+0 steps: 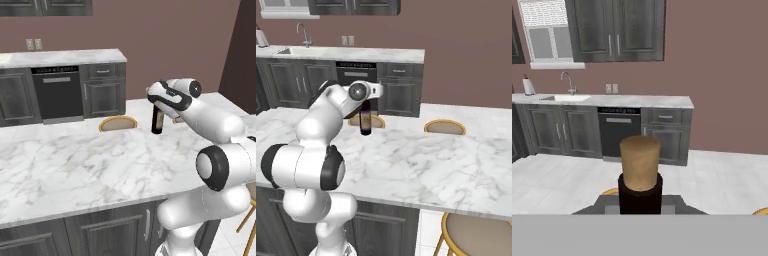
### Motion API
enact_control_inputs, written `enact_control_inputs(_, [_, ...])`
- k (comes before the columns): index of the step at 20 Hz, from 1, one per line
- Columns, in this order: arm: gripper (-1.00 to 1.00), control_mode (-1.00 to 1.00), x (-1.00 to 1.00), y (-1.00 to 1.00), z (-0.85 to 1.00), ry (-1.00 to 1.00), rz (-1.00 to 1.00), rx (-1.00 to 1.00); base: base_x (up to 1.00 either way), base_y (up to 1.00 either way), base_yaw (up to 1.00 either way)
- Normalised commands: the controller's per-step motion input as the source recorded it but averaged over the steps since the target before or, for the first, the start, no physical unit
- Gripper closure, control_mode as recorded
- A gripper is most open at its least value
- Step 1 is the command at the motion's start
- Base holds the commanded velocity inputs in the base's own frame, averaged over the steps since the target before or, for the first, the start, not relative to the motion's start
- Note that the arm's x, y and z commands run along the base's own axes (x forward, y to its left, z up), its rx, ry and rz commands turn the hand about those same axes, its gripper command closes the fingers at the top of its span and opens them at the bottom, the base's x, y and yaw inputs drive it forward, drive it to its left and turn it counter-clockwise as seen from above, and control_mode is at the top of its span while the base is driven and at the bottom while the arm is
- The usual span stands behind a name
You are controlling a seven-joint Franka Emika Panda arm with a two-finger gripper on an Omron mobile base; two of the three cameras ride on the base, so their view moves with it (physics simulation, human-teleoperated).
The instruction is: Get the candle and the wine from the cabinet and move them to the dining counter.
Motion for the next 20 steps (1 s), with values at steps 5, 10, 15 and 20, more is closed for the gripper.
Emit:
enact_control_inputs(5, [1.0, -1.0, 0.16, -0.15, -0.32, 0.06, 0.0, 0.0, 0.0, 0.0, 0.0])
enact_control_inputs(10, [1.0, -1.0, 0.11, -0.12, -0.47, 0.01, 0.0, 0.0, 0.0, 0.0, 0.0])
enact_control_inputs(15, [1.0, -1.0, 0.09, -0.04, -0.45, 0.0, 0.0, 0.0, 0.0, 0.0, 0.0])
enact_control_inputs(20, [1.0, -1.0, 0.1, 0.0, -0.36, 0.01, 0.0, 0.0, 0.0, 0.0, 0.0])
